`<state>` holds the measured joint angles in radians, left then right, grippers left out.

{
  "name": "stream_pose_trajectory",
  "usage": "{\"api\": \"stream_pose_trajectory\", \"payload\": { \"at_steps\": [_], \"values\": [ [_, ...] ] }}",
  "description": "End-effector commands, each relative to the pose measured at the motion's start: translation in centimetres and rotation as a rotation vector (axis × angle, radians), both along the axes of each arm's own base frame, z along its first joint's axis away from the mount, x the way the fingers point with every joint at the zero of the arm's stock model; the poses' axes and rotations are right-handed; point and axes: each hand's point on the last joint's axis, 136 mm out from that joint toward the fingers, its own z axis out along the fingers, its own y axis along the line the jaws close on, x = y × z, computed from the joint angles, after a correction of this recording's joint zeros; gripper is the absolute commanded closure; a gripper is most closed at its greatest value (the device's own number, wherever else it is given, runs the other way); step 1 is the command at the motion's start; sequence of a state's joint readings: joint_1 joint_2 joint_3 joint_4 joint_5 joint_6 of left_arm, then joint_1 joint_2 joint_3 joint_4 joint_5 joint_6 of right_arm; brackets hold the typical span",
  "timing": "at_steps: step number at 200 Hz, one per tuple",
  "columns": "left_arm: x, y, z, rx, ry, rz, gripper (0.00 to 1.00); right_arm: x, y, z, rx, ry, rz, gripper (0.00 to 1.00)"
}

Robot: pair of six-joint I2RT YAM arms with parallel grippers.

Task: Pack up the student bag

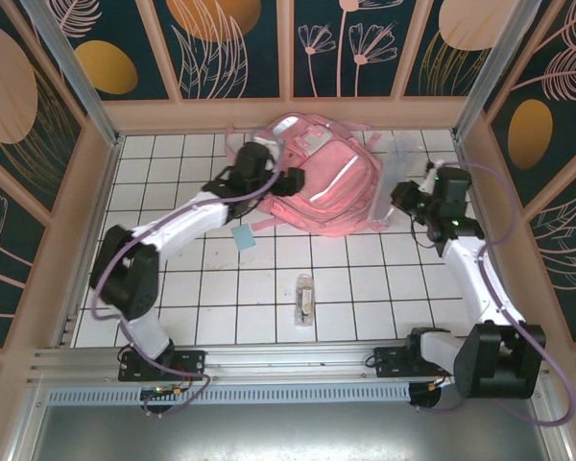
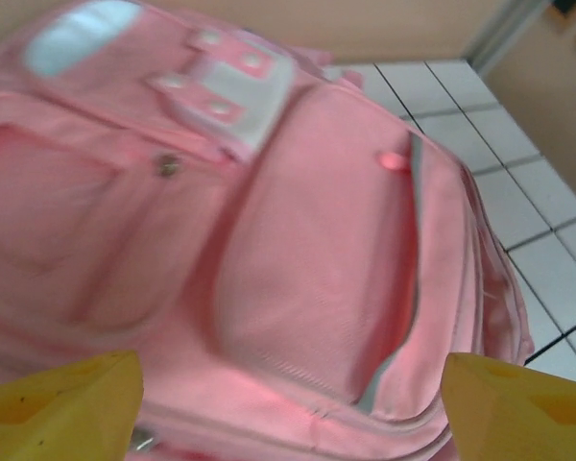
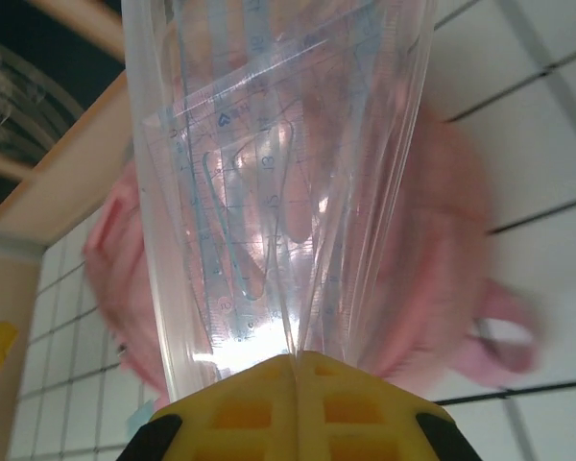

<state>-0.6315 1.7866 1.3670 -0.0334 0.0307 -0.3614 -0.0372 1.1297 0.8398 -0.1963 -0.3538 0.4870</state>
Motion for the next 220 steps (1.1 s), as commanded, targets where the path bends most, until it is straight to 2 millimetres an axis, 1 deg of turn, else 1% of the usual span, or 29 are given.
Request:
{"api": "stream_pose_trajectory", "payload": {
  "at_steps": [1, 19, 26, 37, 41, 50, 57, 58, 66, 91, 98, 102, 111, 126, 146, 148, 163, 168, 173, 176, 202, 220],
  "values": [
    [-0.8, -3.4, -3.2, 0.224, -0.019, -0.081, 0.19, -0.7, -2.5, 0.3, 0.051, -0.043, -0.057, 1.00],
    [-1.2, -6.3, -4.8, 0.322, -0.033, -0.133, 0.19, -1.3, -4.2, -0.3, 0.074, -0.044, -0.091, 1.00],
    [-1.3, -7.4, -5.3, 0.352, -0.040, -0.153, 0.19, -1.5, -4.6, -0.5, 0.080, -0.042, -0.097, 1.00],
    [-1.4, -8.5, -6.1, 0.407, -0.055, -0.166, 0.19, -1.7, -5.0, -0.8, 0.085, -0.039, -0.102, 1.00],
    [-1.4, -8.8, -6.7, 0.431, -0.052, -0.173, 0.19, -1.8, -5.0, -1.0, 0.086, -0.036, -0.102, 1.00],
    [-1.2, -9.4, -7.5, 0.477, -0.058, -0.178, 0.18, -1.9, -5.1, -1.2, 0.086, -0.033, -0.101, 1.00],
    [-0.9, -9.5, -8.2, 0.513, -0.057, -0.172, 0.18, -2.0, -5.1, -1.4, 0.086, -0.030, -0.101, 1.00],
    [-0.8, -9.6, -8.0, 0.513, -0.060, -0.170, 0.18, -2.0, -5.1, -1.5, 0.086, -0.028, -0.100, 1.00],
    [-0.6, -9.7, -9.2, 0.550, -0.047, -0.171, 0.18, -2.1, -5.2, -1.6, 0.086, -0.026, -0.101, 1.00],
    [1.2, -8.7, -11.7, 0.667, -0.050, -0.100, 0.18, -2.2, -5.2, -1.8, 0.080, -0.025, -0.100, 1.00],
    [1.4, -8.5, -12.1, 0.693, -0.049, -0.093, 0.23, -2.2, -5.3, -1.7, 0.079, -0.028, -0.099, 1.00],
    [1.6, -8.4, -12.5, 0.702, -0.047, -0.087, 0.28, -2.2, -5.3, -1.7, 0.078, -0.027, -0.098, 1.00],
    [1.8, -8.5, -12.7, 0.703, -0.046, -0.086, 0.44, -2.2, -5.2, -1.8, 0.077, -0.026, -0.097, 1.00],
    [2.0, -8.6, -12.7, 0.675, -0.035, -0.085, 0.66, -2.3, -5.3, -1.8, 0.075, -0.025, -0.097, 1.00],
    [2.3, -8.4, -11.5, 0.622, -0.030, -0.077, 0.95, -2.3, -5.2, -1.9, 0.076, -0.024, -0.090, 1.00],
    [2.3, -8.4, -11.3, 0.614, -0.029, -0.076, 1.00, -2.3, -5.2, -1.9, 0.076, -0.025, -0.090, 1.00],
    [2.2, -8.3, -9.2, 0.519, -0.015, -0.084, 1.00, -2.3, -5.3, -1.8, 0.071, -0.026, -0.091, 1.00],
    [2.2, -8.2, -8.0, 0.471, -0.014, -0.085, 1.00, -2.3, -5.3, -1.9, 0.070, -0.025, -0.091, 1.00],
    [2.1, -8.2, -7.4, 0.419, -0.001, -0.098, 1.00, -2.2, -5.2, -1.9, 0.070, -0.025, -0.088, 1.00],
    [2.1, -8.2, -6.4, 0.381, 0.000, -0.102, 1.00, -2.2, -5.2, -1.8, 0.070, -0.026, -0.086, 1.00],
    [1.8, -7.5, -0.4, 0.087, 0.032, -0.161, 1.00, -1.9, -4.8, -1.8, 0.081, -0.026, -0.056, 1.00],
    [1.7, -6.9, 2.9, -0.049, 0.039, -0.194, 1.00, -1.6, -4.2, -1.9, 0.096, -0.025, -0.027, 1.00]
  ]
}}
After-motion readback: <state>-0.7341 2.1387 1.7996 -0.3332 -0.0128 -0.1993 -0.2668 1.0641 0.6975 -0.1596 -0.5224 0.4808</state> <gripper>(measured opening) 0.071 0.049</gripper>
